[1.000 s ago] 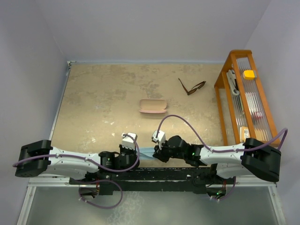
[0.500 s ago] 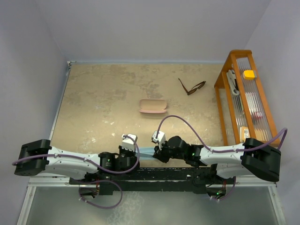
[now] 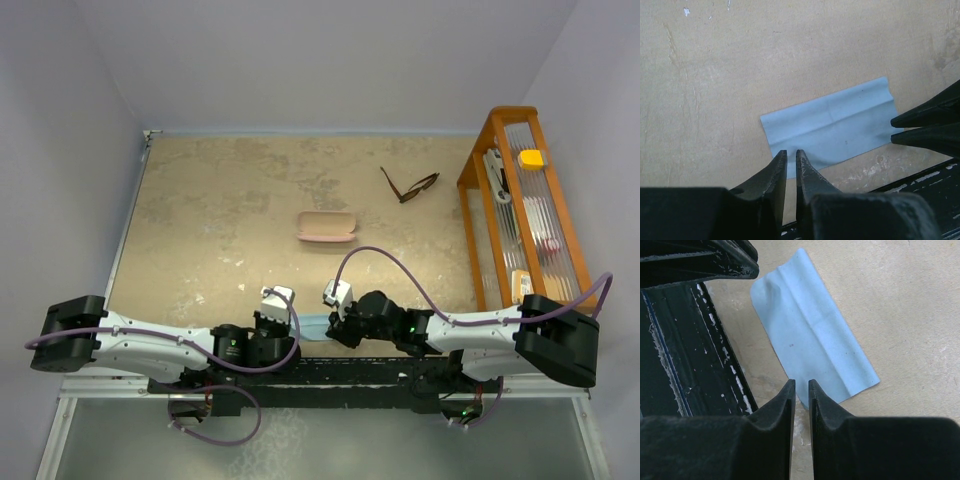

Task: Organize the sunglasses
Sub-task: Fold the glasses cleaning cloth at the center of the board.

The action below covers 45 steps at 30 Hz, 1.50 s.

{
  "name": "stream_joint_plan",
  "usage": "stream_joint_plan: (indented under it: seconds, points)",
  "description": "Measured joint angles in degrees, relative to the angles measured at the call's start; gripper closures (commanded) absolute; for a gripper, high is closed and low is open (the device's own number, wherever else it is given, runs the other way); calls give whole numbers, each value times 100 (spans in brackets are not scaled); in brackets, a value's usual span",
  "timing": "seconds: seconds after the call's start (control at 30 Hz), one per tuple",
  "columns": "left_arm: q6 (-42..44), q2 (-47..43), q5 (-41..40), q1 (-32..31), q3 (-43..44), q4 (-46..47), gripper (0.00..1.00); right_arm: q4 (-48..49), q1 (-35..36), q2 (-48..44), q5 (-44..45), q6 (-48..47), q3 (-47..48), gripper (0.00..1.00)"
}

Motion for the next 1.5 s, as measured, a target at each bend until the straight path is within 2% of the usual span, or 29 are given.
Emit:
stream_joint_plan:
  seconds: [0.33,0.53,0.6,0.87,1.1,1.5]
  points:
    - [-105,39,-13,-22,116,-249,87,0,2,0,15,0,0,84]
    - [-153,76,-72,-42,149,-278,95,-2,2,0,35,2,0,100]
    - [-164,76,-87,-42,151,-240,100,-17,4,0,57,35,0,100]
    - [-118,103,-101,-44,144,470,100,-68,7,55,199,96,0,100]
    - [-33,625,-101,-37,140,1078,100,-155,7,339,295,197,31,100]
    - [-33,673,210,345,-227,1362,100,-503,68,85,306,498,50,100]
